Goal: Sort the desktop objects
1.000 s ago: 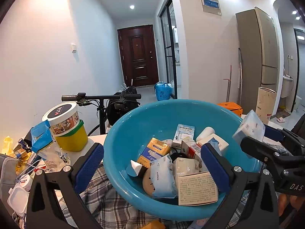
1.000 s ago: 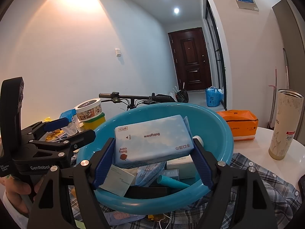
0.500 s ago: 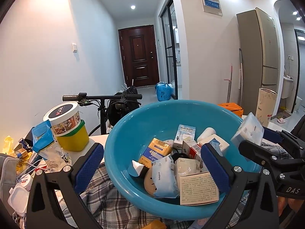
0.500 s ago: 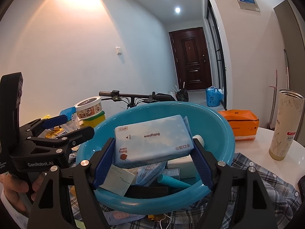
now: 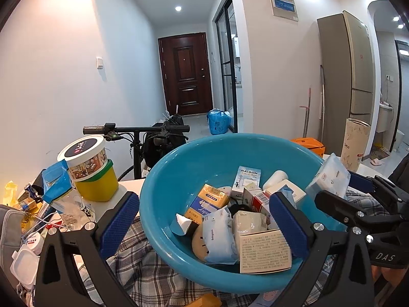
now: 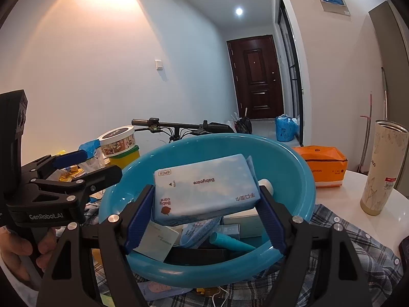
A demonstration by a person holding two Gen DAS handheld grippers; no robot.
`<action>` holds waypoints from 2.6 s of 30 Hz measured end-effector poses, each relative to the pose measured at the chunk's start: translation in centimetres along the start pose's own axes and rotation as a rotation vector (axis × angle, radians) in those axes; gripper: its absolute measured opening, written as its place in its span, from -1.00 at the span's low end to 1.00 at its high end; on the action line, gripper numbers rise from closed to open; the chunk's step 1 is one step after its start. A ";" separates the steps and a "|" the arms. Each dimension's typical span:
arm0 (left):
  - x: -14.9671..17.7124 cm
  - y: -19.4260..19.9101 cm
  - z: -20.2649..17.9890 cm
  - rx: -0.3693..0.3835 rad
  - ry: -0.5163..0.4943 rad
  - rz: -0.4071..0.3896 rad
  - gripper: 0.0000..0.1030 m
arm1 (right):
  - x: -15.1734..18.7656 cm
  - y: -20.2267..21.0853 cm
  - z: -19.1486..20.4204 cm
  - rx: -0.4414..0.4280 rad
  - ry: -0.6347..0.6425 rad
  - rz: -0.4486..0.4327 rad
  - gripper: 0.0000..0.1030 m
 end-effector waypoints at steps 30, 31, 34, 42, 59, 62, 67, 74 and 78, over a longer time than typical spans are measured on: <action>3.1 10.9 -0.5 0.074 0.073 -0.055 1.00 | 0.1 -0.1 -0.7 0.013 -0.021 0.015 1.00; 3.4 10.8 -0.5 0.070 0.070 -0.036 1.00 | 0.2 -0.2 -0.5 0.011 -0.012 0.016 1.00; 3.5 10.7 -0.6 0.081 0.077 -0.028 1.00 | 0.3 -0.1 0.2 0.006 0.018 0.014 1.00; 3.8 10.4 -1.1 0.074 0.046 -0.016 1.00 | -0.7 1.1 1.5 -0.024 0.031 0.016 1.00; 4.2 10.5 -0.7 0.059 0.073 -0.004 1.00 | 1.9 12.6 -0.4 0.051 0.041 0.029 1.00; 4.4 10.4 -1.0 0.066 0.067 0.002 1.00 | 2.8 12.1 -0.8 0.038 0.012 0.020 1.00; 4.7 10.3 -1.8 0.079 0.055 0.016 1.00 | 3.7 11.5 -1.0 0.008 -0.025 0.047 1.00; 4.8 10.7 -2.6 0.084 0.027 -0.001 1.00 | 4.0 11.4 -0.1 -0.005 0.012 0.057 1.00; 5.4 11.1 -2.6 0.070 0.007 -0.004 1.00 | 4.0 11.4 -0.3 -0.030 -0.019 0.058 1.00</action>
Point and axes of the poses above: each gripper's, at about its wrist camera, not at the fingertips, and y roughly against the way its jaws point, z to its left, x to its underside, the point moved 1 cm from there along -y, roughly the way its jaws point, and after that the axes turned 15 degrees about -z, right-handed, at the moved point
